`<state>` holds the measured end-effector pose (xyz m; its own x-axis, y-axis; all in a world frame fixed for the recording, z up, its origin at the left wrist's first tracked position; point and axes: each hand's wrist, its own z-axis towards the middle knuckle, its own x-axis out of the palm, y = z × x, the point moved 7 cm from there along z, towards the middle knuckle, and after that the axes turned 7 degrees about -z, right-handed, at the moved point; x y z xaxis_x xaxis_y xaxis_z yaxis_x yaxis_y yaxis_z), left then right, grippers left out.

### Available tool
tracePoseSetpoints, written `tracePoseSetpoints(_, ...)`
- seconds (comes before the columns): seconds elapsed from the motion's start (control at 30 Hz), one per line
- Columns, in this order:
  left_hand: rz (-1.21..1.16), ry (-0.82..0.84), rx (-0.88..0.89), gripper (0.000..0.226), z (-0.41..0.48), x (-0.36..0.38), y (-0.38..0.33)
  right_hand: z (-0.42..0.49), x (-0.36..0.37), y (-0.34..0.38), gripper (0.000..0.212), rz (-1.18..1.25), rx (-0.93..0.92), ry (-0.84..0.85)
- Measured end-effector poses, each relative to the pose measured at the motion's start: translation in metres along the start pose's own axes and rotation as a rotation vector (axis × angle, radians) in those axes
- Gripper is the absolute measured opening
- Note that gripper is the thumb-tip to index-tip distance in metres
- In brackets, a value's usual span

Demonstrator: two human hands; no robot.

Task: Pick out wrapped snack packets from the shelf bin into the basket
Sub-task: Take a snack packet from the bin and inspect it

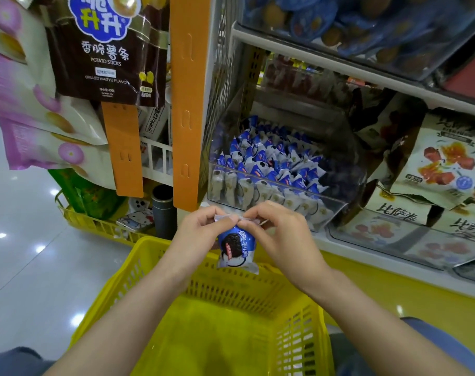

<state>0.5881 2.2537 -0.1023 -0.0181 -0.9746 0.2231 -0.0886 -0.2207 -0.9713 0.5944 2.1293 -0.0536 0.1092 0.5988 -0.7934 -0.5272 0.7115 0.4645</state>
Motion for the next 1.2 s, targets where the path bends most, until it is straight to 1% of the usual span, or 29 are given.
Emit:
tracePoseSetpoints(0.07,-0.019,0.012,-0.028,0.019,-0.002,0.003,0.001,-0.002,-0.003,0.001,0.005,-0.003,-0.005,-0.020)
tracePoseSetpoints(0.13,-0.025,0.014,-0.048,0.019,-0.002,0.005,0.002,-0.002,-0.005,-0.003,0.006,0.076,0.068,-0.033)
tracePoseSetpoints(0.2,-0.041,0.013,-0.077,0.019,-0.003,0.007,0.004,-0.003,-0.005,-0.011,0.013,0.222,0.195,-0.046)
tracePoseSetpoints(0.23,-0.049,0.018,-0.091,0.022,-0.003,0.008,0.006,-0.003,-0.005,-0.017,0.015,0.310,0.274,-0.057)
tracePoseSetpoints(0.3,-0.052,0.025,-0.109,0.029,-0.004,0.010,0.008,-0.005,-0.005,-0.028,0.017,0.518,0.446,-0.083)
tracePoseSetpoints(0.37,-0.093,-0.003,-0.109,0.027,-0.005,0.008,0.009,-0.008,-0.003,-0.036,0.016,0.718,0.594,-0.090)
tracePoseSetpoints(0.4,-0.131,-0.034,-0.097,0.024,-0.005,0.005,0.009,-0.009,-0.001,-0.038,0.013,0.779,0.639,-0.074)
tracePoseSetpoints(0.47,-0.145,-0.124,-0.050,0.017,-0.004,-0.005,0.007,-0.011,0.004,-0.037,0.005,0.763,0.670,0.018)
tracePoseSetpoints(0.57,-0.137,-0.219,0.022,0.008,-0.002,-0.017,0.004,-0.016,0.015,-0.033,0.022,0.630,0.643,0.204)
tracePoseSetpoints(0.67,-0.125,-0.221,0.053,0.007,-0.003,-0.018,0.001,-0.022,0.027,-0.026,0.034,0.486,0.560,0.407)
tracePoseSetpoints(0.73,-0.060,-0.194,0.079,0.007,-0.005,-0.016,-0.002,-0.022,0.029,-0.022,0.049,0.346,0.473,0.430)
tracePoseSetpoints(0.77,-0.005,-0.176,0.103,0.007,-0.005,-0.014,-0.005,-0.020,0.028,-0.020,0.056,0.317,0.428,0.398)
tracePoseSetpoints(0.8,0.052,-0.157,0.126,0.008,-0.006,-0.012,-0.008,-0.017,0.025,-0.017,0.057,0.325,0.388,0.349)
tracePoseSetpoints(0.83,0.096,-0.139,0.140,0.011,-0.007,-0.009,-0.009,-0.015,0.022,-0.014,0.053,0.350,0.361,0.296)
tracePoseSetpoints(0.9,0.130,-0.109,0.140,0.011,-0.009,-0.004,-0.009,-0.012,0.015,-0.012,0.032,0.369,0.327,0.205)
tracePoseSetpoints(0.97,0.113,-0.096,0.127,0.008,-0.010,-0.002,-0.007,-0.011,0.010,-0.012,0.012,0.377,0.306,0.162)
tracePoseSetpoints(1.0,0.102,-0.096,0.126,0.008,-0.010,-0.001,-0.007,-0.011,0.009,-0.012,0.006,0.386,0.294,0.148)
tracePoseSetpoints(1.1,0.088,-0.107,0.122,0.011,-0.011,0.000,-0.007,-0.011,0.003,-0.007,0.013,0.294,0.204,0.065)
tracePoseSetpoints(1.2,0.066,-0.108,0.091,0.012,-0.011,0.001,-0.005,-0.013,-0.005,0.004,0.003,0.085,0.035,-0.013)
